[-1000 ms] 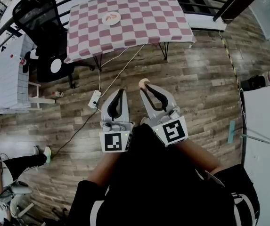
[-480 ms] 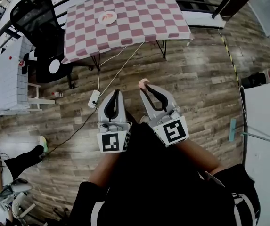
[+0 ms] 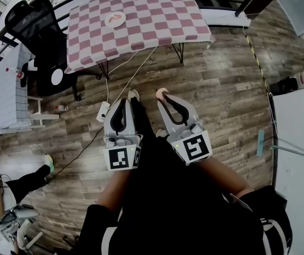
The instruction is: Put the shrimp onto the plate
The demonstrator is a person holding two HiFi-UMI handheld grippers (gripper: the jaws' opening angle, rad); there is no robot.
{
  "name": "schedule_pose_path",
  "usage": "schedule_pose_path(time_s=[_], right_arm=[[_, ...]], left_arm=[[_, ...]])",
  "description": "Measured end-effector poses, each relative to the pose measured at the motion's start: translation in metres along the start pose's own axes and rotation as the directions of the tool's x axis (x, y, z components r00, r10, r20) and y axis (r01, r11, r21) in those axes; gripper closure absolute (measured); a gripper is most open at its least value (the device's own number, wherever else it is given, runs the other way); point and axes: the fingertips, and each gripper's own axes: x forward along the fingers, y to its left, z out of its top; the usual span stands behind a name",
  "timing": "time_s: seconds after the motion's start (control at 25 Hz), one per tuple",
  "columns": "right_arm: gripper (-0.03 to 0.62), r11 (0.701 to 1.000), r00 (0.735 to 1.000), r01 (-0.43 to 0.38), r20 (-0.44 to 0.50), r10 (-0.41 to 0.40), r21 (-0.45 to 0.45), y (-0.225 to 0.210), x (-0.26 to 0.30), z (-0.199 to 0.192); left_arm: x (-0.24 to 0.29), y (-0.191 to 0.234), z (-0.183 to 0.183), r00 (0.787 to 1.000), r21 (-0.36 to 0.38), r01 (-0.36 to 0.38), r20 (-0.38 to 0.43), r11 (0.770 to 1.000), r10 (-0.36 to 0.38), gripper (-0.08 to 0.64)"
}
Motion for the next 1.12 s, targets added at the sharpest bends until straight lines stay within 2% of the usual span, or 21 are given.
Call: schedule_pose_path(time_s=[0.44, 0.72, 1.12], right_arm=[[0.537, 1.000, 1.000, 0.016, 0.002, -0.015, -0.010, -0.022, 0.049, 0.009], [0.537, 0.999, 0.999, 0.040, -0.031, -0.040, 0.016, -0.054, 0.105, 0.004], [0.537, 1.000, 0.998, 0.023, -0.050, -0.023, -0.001, -0.090, 0.215, 0.025]], left_arm=[[0.049, 0.023, -0.002, 1.000, -0.005, 0.023, 0.004, 1.000, -0.023, 0.551], [0.112, 0.052, -0.012, 0.999, -0.023, 0.046, -0.011, 0.999, -0.046, 0.551], [0.214, 0.112, -0.008, 0.998, -0.027, 0.067, -0.011, 0.997, -0.068, 0.551]])
